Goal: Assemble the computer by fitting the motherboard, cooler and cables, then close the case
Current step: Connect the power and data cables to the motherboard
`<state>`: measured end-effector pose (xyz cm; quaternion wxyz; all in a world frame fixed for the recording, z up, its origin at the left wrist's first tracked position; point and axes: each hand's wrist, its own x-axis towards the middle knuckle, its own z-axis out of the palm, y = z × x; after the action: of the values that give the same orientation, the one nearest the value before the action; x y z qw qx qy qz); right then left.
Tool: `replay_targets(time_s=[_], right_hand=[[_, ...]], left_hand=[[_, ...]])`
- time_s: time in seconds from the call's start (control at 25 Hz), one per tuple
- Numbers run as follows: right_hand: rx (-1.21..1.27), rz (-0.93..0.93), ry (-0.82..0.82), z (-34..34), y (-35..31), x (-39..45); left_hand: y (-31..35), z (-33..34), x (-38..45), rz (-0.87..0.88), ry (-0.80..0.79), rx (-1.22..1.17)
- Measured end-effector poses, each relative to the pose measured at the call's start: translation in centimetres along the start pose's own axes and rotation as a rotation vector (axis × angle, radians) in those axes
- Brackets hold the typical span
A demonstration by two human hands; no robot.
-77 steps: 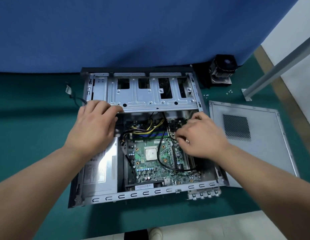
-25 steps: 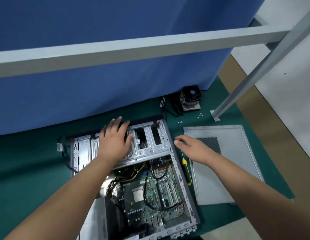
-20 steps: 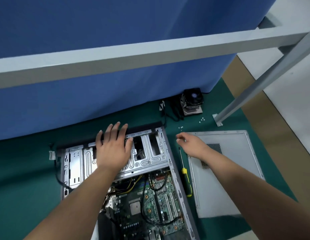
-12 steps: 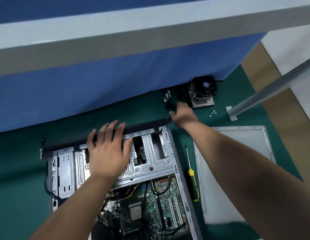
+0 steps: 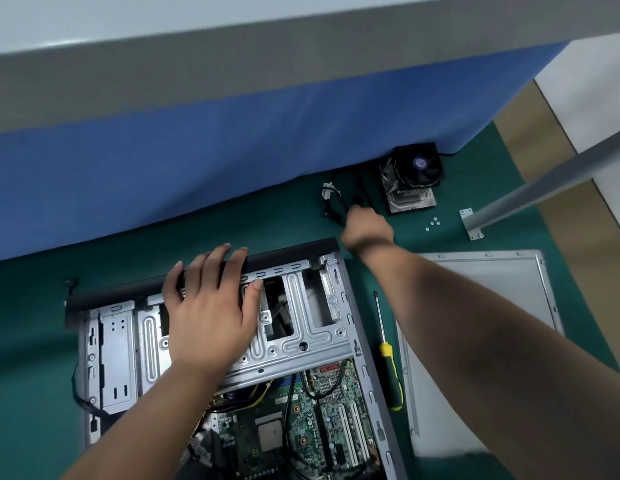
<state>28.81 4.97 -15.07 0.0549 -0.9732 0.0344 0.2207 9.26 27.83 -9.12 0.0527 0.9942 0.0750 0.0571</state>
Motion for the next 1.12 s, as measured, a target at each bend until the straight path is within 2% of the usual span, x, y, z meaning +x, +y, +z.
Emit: replay_targets(time_s=[0.16,0.36,0.52,0.64,0.72,0.8,0.92,1.04,1.12], right_hand=[[-0.007,-0.056,-0.039,-0.7,-0.1,-0.4],[0.145,-0.123,0.051,-5.1,1.0,-1.8],[0.491,-0.123,0.109,-9.7,2.3,-5.8],[0.654,-0.183,0.144,-13.1,3.0,-10.4],[0.894,-0.188,0.089,-14.8,3.2,-13.9],[1.214,-0.164,-0.054,-15.6,3.0,-17.4],[1.534,-0.162,-0.315,-15.0,2.6,-22.2],[1.651,-0.164,-0.527,-11.7,1.1,-25.9],[1.609,-0.147,-0.590,-8.6,0.3,-27.6]], left_hand=[[0.0,0.1,0.0,-0.005,-0.011,-0.002],[-0.2,0.1,0.2,-0.009,-0.018,-0.024],[0.0,-0.5,0.2,-0.013,-0.049,-0.056],[-0.1,-1.4,0.0,-0.006,-0.086,-0.158],[-0.3,-2.3,0.2,-0.034,-0.138,-0.279],[0.1,-3.5,0.4,-0.079,-0.200,-0.459],[2.9,-6.1,-1.4,-0.169,-0.301,-1.029],[6.2,-7.8,-4.6,-0.421,-0.557,-1.665],[6.6,-8.1,-6.7,-0.667,-0.625,-2.016]])
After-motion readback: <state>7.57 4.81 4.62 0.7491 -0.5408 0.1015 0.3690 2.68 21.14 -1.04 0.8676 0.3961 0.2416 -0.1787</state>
